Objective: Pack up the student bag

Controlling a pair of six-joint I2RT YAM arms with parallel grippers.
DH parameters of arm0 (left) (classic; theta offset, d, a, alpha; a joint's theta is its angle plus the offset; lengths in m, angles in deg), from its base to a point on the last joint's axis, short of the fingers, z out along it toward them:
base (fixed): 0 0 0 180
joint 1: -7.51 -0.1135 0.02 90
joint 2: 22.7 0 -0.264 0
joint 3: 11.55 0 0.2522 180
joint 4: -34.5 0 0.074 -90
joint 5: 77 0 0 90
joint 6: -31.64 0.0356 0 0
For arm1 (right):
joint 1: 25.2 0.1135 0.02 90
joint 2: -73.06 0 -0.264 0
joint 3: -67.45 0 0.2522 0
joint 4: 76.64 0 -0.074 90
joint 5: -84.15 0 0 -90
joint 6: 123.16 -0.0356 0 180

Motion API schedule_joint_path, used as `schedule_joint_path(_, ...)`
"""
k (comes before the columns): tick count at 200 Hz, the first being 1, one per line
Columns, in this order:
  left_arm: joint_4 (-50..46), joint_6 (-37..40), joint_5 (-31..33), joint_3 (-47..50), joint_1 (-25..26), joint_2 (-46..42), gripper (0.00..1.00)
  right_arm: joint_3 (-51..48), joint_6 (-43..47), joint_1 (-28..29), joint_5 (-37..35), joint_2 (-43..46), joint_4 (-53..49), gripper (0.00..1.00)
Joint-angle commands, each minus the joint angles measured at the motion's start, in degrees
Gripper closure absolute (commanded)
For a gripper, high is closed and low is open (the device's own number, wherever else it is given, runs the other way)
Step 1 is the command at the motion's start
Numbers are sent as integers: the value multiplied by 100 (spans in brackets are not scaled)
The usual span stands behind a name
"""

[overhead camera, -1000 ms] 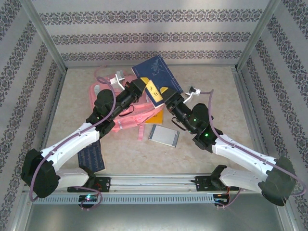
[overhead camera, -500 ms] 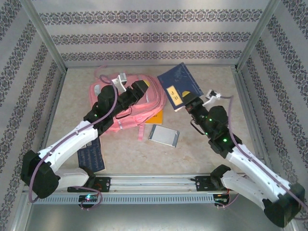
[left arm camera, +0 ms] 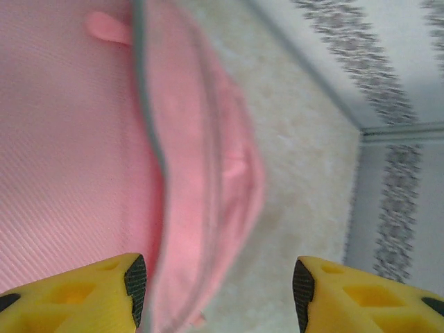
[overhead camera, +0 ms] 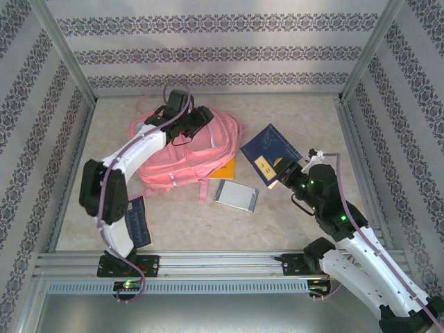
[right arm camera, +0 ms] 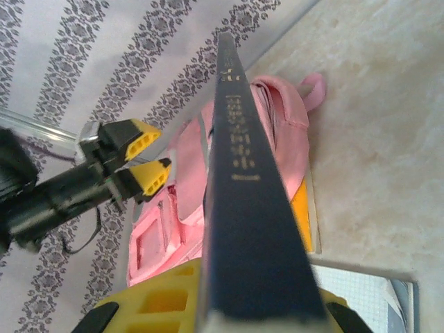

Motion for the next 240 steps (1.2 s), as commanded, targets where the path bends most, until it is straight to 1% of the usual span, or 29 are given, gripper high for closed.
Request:
schedule_joint_path(1, -547, 371, -97, -508, -127, 311, 41, 58, 150, -76, 281, 117, 25, 100)
schedule_joint_path(19, -487, 478, -225, -785, -146, 638, 42, -27, 125, -75, 328, 191, 18, 100)
schedule_joint_path(52, -136, 199, -575, -881, -155, 1044, 47, -134, 142, -135, 255, 370, -36, 100)
schedule_joint_path(105, 280, 81, -820, -669, -135, 1187, 66, -260, 79, -284, 423, 337, 39, 100)
schedule_joint_path(132, 236, 178, -824, -660, -127, 1221, 72, -289, 81, -339, 520, 253, 95, 100)
schedule_joint_path(145, -44, 329, -717, -804, -124, 1290, 74, -289, 80, -361, 547, 213, 113, 100)
schedule_joint_path(174, -825, 752, -493, -1341, -115, 1601, 72, -289, 92, -390, 578, 182, 106, 100)
schedule_joint_path(191, -1262, 931, -362, -1683, -97, 1808, 73, -280, 112, -408, 584, 189, 62, 100)
schedule_joint_path(197, -1406, 990, -324, -1832, -82, 1899, 76, -287, 120, -415, 586, 196, 57, 100)
schedule_joint_path(203, -1529, 1059, -280, -1961, -63, 1960, 80, -289, 124, -421, 596, 217, 46, 100)
schedule_joint_path(220, -1851, 1256, -200, -2357, -6, 2078, 100, -297, 165, -435, 583, 266, 5, 100)
schedule_joint_path(240, -2120, 1444, -70, -2780, 42, 2041, 100, -249, 276, -459, 578, 310, -91, 100)
